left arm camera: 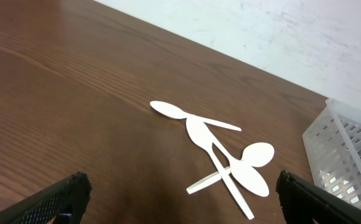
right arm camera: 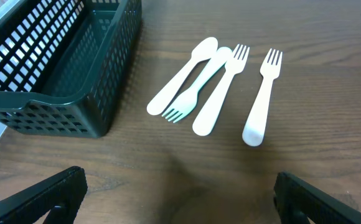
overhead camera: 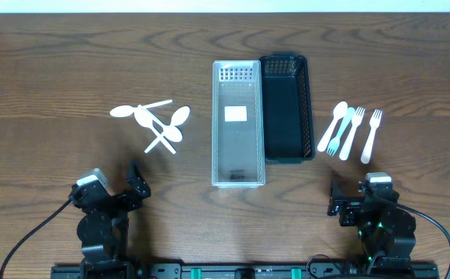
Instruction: Pack container
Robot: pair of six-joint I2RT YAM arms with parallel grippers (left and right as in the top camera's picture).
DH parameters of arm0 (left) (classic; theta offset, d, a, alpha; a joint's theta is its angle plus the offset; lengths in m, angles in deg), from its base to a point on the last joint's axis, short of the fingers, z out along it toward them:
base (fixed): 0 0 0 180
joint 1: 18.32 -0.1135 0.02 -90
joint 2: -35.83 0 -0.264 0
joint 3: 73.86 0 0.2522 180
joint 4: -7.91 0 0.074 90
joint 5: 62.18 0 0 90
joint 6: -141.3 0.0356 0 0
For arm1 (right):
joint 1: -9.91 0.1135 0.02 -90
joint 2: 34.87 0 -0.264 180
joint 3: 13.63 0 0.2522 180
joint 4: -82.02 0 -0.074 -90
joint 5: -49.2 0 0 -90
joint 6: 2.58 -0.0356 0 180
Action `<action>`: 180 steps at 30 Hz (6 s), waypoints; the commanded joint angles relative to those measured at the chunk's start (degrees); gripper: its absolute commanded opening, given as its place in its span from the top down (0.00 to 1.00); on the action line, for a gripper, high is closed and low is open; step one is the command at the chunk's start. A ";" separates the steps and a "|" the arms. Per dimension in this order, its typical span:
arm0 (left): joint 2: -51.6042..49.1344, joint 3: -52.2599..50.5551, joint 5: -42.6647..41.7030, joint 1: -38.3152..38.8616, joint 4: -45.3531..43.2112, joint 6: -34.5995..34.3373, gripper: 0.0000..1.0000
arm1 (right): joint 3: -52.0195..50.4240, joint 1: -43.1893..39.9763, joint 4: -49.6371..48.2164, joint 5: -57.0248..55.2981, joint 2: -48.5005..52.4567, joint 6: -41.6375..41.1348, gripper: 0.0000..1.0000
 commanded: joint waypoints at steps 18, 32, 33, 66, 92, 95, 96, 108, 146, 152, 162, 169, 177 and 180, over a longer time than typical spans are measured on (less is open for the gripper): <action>-0.07 -0.79 -0.57 -0.20 2.03 -0.70 0.02 | -0.50 0.42 0.02 -0.79 -0.44 -0.76 0.01; -0.07 -0.79 -0.59 -0.20 2.03 -0.70 0.02 | -0.50 0.42 0.02 -0.79 -0.44 -0.76 0.01; -0.07 -0.79 -0.59 -0.20 2.03 -0.70 0.02 | -0.50 0.42 0.02 -0.79 -0.44 -0.76 0.01; -0.07 -0.79 -0.66 -0.20 1.64 -0.85 0.02 | -0.17 0.44 -0.52 9.40 -0.44 -35.04 0.01; -59.39 44.74 -6.05 -0.26 20.41 12.94 0.02 | 65.96 -5.64 17.44 -2.08 78.66 -9.31 0.01; -65.31 46.29 -6.10 -0.24 20.20 12.94 0.02 | 67.60 -9.03 17.38 -2.08 86.36 -9.31 0.01; -66.99 46.34 -6.08 -0.26 19.85 12.94 0.02 | 67.60 -10.23 16.85 -2.05 88.72 -9.33 0.01; -74.23 46.31 -6.10 -0.24 19.30 12.94 0.02 | 67.58 -13.20 13.11 -4.68 105.53 -9.31 0.15; -74.27 46.23 -6.10 -0.24 19.30 12.92 0.02 | 74.95 3.23 9.70 4.81 86.58 -11.13 0.99; -74.27 46.23 -6.12 -0.24 19.30 12.92 0.02 | 74.16 19.45 6.78 -2.51 89.55 -13.66 0.99; -74.27 46.23 -6.10 -0.24 19.30 12.94 0.02 | 73.81 24.55 0.39 -8.24 105.94 -16.39 0.75; -74.27 46.23 -6.12 -0.24 19.30 12.94 0.02 | 75.06 20.55 3.54 -9.07 98.40 -16.22 0.29; -74.27 46.23 -6.10 -0.24 19.30 12.92 0.02 | 74.51 3.10 13.11 -13.81 93.29 -17.53 0.33; -74.27 46.23 -6.12 -0.24 19.30 12.92 0.02 | 71.87 -2.01 14.38 -11.43 95.69 -18.01 0.35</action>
